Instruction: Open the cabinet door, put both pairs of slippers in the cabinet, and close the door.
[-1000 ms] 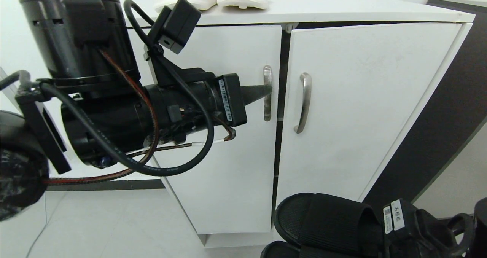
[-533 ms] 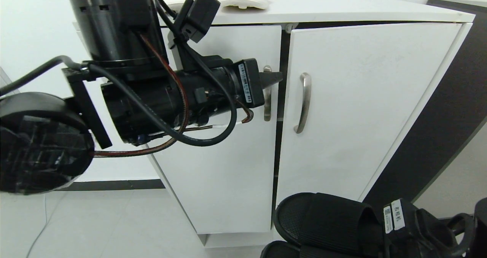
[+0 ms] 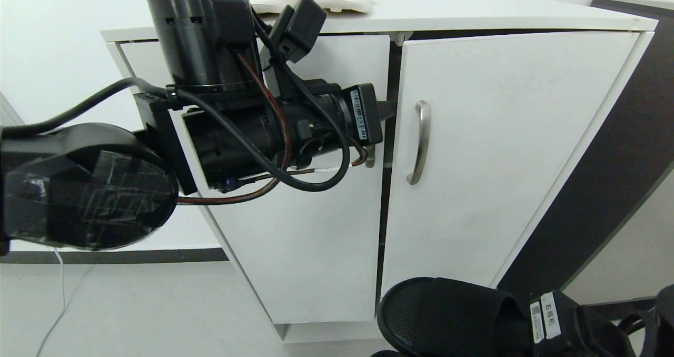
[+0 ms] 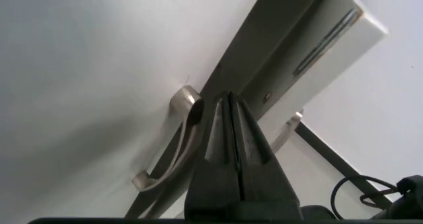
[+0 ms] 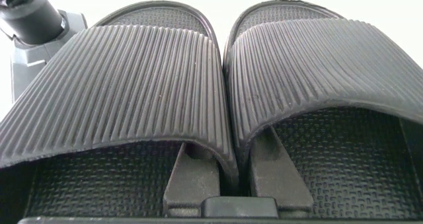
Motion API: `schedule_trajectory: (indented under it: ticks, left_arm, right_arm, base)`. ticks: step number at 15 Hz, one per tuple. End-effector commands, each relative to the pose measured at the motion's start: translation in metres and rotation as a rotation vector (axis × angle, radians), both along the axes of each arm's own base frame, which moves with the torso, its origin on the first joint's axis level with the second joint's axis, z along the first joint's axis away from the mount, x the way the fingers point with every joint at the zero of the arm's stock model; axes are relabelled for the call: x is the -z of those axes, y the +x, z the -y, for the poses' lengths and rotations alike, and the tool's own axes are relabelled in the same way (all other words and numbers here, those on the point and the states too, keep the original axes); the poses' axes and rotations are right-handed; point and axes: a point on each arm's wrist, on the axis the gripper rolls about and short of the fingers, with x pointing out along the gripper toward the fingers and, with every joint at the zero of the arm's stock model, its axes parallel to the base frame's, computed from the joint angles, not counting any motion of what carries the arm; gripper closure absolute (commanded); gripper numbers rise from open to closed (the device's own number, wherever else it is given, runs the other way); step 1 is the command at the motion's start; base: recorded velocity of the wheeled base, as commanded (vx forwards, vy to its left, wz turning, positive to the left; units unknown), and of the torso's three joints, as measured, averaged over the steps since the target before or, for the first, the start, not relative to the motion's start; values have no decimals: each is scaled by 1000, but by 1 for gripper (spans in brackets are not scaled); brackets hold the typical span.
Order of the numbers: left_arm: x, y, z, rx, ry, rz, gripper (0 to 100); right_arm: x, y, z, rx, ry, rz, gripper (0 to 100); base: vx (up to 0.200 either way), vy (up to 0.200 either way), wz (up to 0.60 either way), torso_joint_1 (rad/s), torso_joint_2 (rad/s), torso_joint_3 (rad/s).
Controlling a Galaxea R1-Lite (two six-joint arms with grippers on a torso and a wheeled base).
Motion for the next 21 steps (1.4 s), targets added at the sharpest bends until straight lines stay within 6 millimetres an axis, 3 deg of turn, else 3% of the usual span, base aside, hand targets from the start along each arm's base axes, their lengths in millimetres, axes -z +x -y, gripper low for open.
schedule_trajectory:
  ticks: [1, 5, 8, 10, 13, 16, 18, 21]
  left_arm:
    - [2, 2, 2, 0, -3, -11, 100]
    - [12, 5, 20, 38, -51, -6, 100]
    - [17, -21, 54, 160, -69, -5, 100]
    - [26, -53, 89, 288, -52, -19, 100]
    - [27, -51, 101, 292, -117, 30, 100]
    - [23, -24, 72, 188, -126, 44, 100]
    - [20, -20, 45, 130, -121, 45, 100]
    - [23, -47, -21, 30, -93, 30, 100]
  right_arm:
    - [5, -6, 0, -29, -17, -12, 100]
    - [12, -16, 0, -75, -40, -25, 100]
    - [15, -23, 0, -109, -51, -31, 100]
    - [16, -26, 0, -128, -45, -29, 100]
    - [17, -29, 0, -141, -22, -12, 100]
    - [18, -28, -1, -140, -28, -16, 100]
    - [17, -27, -2, -125, -22, -14, 100]
    - [13, 2, 4, 46, -11, -19, 100]
  base:
    - [-200, 0, 0, -2, -2, 7]
    - [-200, 0, 0, 6, 5, 2]
    - [-200, 0, 0, 1, 2, 4]
    - [-200, 0, 0, 2, 0, 2]
    - [-67, 0, 0, -1, 1, 1]
    - [0, 0, 0, 0, 0, 0]
    - [0, 0, 0, 0, 0, 0]
    - [0, 0, 0, 0, 0, 0]
